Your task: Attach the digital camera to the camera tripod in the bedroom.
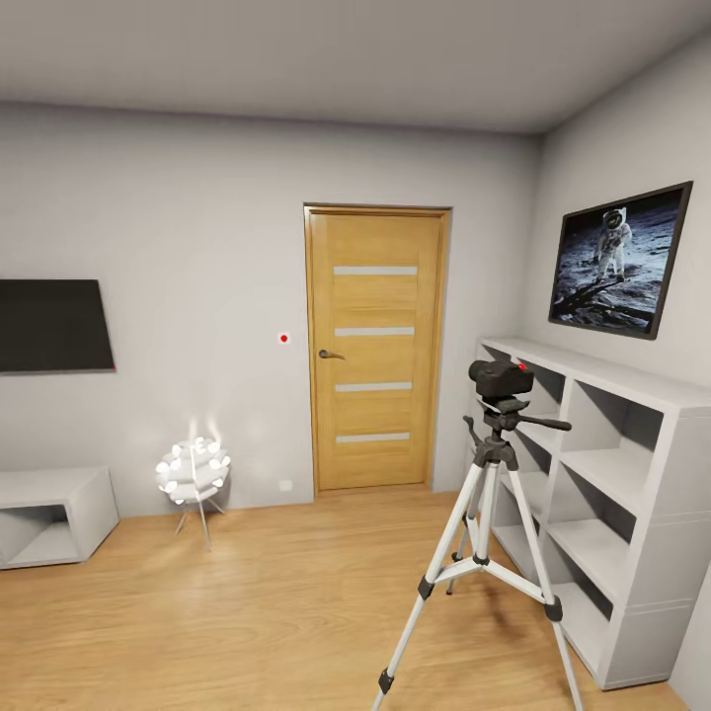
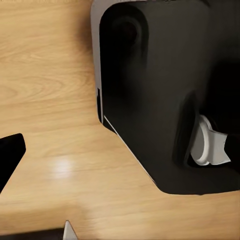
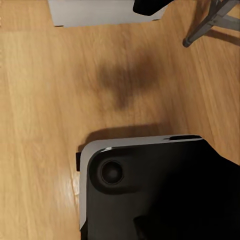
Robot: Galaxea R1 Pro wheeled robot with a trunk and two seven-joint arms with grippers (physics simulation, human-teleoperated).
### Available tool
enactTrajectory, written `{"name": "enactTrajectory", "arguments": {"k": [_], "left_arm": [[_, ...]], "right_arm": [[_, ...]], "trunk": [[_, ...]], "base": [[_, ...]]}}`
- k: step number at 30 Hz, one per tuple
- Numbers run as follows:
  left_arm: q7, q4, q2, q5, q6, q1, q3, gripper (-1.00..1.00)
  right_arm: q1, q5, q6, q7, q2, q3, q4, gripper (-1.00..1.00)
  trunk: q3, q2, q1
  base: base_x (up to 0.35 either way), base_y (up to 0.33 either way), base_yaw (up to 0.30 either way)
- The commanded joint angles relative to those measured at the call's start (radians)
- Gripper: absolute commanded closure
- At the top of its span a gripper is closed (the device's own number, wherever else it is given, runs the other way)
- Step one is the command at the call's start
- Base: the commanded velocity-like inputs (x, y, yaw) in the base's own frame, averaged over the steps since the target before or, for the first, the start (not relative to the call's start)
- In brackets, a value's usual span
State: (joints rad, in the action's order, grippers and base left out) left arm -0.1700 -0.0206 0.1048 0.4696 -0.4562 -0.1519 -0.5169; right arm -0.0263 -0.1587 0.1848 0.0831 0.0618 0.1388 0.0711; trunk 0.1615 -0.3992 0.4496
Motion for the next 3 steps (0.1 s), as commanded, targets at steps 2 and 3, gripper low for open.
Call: {"name": "enactTrajectory", "arguments": {"k": [2, 3], "left_arm": [[-0.003, -0.003, -0.002, 0.008, -0.004, 0.000, -0.008, -1.00], [-0.003, -0.004, -0.004, 0.008, -0.004, 0.000, -0.008, -1.00]], "right_arm": [[-0.001, -0.010, 0.007, 0.000, 0.000, 0.009, 0.004, -1.00], [-0.001, -0.010, 0.008, 0.000, 0.000, 0.009, 0.004, -1.00]], "trunk": [[0.000, -0.001, 0.000], [0.000, -0.001, 0.000]], "base": [[0.000, 0.000, 0.000], [0.000, 0.000, 0.000]]}}
